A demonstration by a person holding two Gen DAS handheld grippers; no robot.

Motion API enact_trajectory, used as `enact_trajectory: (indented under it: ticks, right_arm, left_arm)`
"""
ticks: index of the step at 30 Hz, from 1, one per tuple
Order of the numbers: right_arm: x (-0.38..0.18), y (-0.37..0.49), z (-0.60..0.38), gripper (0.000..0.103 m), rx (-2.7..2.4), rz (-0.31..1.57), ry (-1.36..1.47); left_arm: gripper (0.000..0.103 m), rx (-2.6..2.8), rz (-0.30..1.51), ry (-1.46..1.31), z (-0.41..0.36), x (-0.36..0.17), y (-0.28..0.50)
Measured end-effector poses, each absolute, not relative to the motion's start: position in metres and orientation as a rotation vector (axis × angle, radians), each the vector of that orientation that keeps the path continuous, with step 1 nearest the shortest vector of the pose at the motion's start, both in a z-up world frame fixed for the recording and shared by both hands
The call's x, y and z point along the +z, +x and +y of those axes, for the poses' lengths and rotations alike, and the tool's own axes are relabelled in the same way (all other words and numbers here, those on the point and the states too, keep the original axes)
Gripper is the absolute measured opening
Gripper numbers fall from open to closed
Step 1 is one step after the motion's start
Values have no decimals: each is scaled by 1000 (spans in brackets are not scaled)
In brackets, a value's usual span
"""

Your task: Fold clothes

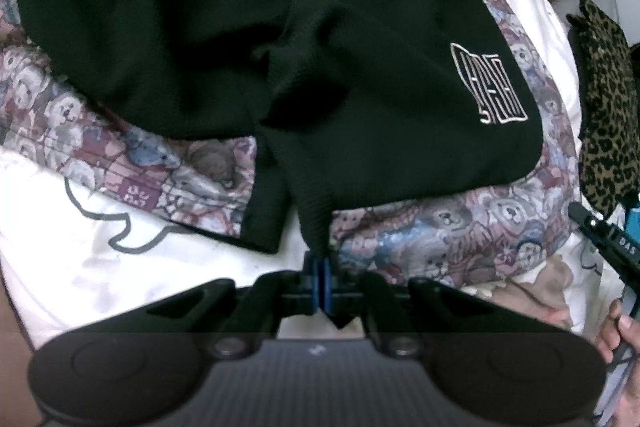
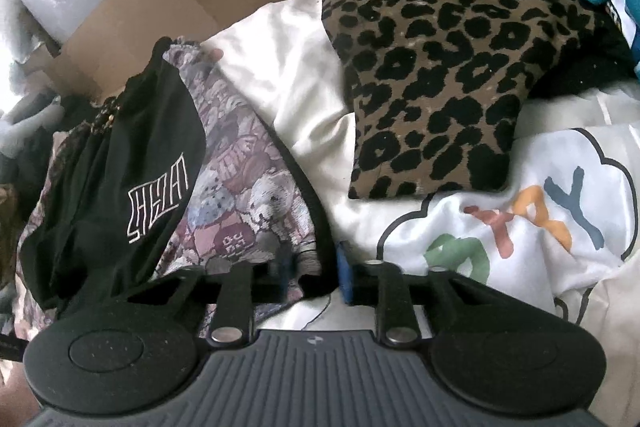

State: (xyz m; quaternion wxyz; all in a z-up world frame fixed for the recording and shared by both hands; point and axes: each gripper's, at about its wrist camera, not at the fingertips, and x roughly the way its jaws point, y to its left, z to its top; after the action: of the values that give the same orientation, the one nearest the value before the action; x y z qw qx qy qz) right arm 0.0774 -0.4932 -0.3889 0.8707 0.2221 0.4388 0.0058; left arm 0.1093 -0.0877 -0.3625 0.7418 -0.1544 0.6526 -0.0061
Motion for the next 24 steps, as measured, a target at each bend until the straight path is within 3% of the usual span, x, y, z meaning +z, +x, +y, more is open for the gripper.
enact_trajectory:
  ticks: [4,10,24]
  right_arm:
    - [-379,76,-492,8,13,896,432]
    - [-362,75,-502,7,-26,861,384]
    - [-373,97,-522,7,-64,870,378]
  left_arm:
    - [4,-26,1430,-337,-87,-360,107]
    - [25,-102,1424,-352,-92,-357,101]
    - [34,-156,1401,-416,-76,-371,87]
